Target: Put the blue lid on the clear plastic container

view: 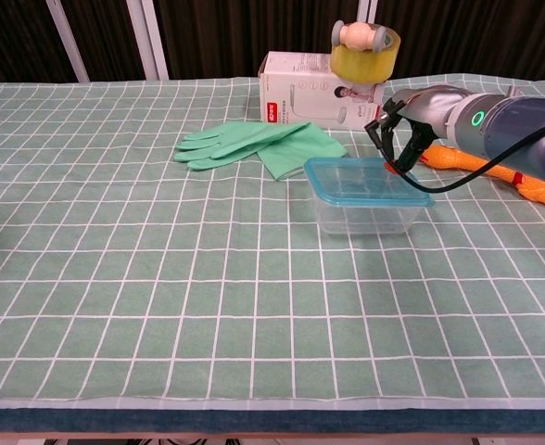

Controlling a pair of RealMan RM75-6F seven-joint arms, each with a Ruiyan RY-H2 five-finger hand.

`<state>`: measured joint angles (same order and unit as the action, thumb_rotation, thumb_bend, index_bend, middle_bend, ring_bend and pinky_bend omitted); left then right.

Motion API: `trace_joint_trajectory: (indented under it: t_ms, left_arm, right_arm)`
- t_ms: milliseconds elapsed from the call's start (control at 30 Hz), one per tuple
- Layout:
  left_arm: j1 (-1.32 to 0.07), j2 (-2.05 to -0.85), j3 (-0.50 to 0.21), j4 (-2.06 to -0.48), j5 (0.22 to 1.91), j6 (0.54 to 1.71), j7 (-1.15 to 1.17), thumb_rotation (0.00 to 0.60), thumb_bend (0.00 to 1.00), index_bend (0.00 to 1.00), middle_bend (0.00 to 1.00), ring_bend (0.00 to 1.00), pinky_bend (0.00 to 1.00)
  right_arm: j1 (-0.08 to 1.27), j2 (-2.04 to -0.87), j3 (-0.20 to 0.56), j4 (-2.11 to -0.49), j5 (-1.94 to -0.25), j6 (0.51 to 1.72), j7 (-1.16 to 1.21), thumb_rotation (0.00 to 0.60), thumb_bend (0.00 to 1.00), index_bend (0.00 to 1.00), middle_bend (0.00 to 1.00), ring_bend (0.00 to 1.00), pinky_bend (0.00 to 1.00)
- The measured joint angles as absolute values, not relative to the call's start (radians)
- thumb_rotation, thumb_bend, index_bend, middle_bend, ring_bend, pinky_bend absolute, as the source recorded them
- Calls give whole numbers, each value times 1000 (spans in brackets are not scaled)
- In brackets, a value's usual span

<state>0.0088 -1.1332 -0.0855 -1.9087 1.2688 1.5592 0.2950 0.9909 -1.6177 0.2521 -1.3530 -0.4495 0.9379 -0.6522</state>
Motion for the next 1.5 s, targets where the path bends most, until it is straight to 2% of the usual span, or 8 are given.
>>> trace_joint_trajectory:
  t_ms: [967, 1067, 1167, 1200, 1267, 1333, 1500]
  left_arm:
    - [5, -1132, -90, -1909, 1261, 1562, 293, 600, 758, 99, 0, 0, 0]
    - [5, -1132, -91, -1908, 1259, 1562, 293, 600, 758, 99, 0, 0, 0]
    - [5, -1131, -92, -1909, 1260, 1563, 291, 600, 758, 98, 0, 0, 0]
    - [5, -1131, -91, -1909, 1261, 1563, 291, 600, 758, 98, 0, 0, 0]
    - [5, -1131, -89, -1909, 1264, 1563, 292, 600, 758, 99, 0, 0, 0]
    - [5, -1132, -88, -1908, 1265, 1564, 293, 600, 758, 99, 0, 0, 0]
    - [5, -1136, -87, -1906, 1272, 1568, 298, 600, 758, 99, 0, 0, 0]
  right_arm:
    - [1016, -1625, 230, -1338, -390, 886, -685, 600, 546, 616, 0, 0, 0]
    - [1017, -1624, 236, -1339, -406, 902, -676, 600, 547, 510, 0, 0, 0]
    - [1011, -1620, 249, -1347, -437, 939, -657, 600, 539, 263, 0, 0, 0]
    - [1007, -1617, 254, -1354, -453, 963, -649, 600, 512, 136, 0, 0, 0]
    - [998, -1609, 261, -1372, -481, 1006, -637, 600, 444, 25, 0, 0, 0]
    - [983, -1594, 269, -1408, -522, 1066, -620, 600, 389, 0, 0, 0, 0]
    - [922, -1516, 279, -1559, -617, 1204, -581, 600, 355, 0, 0, 0, 0]
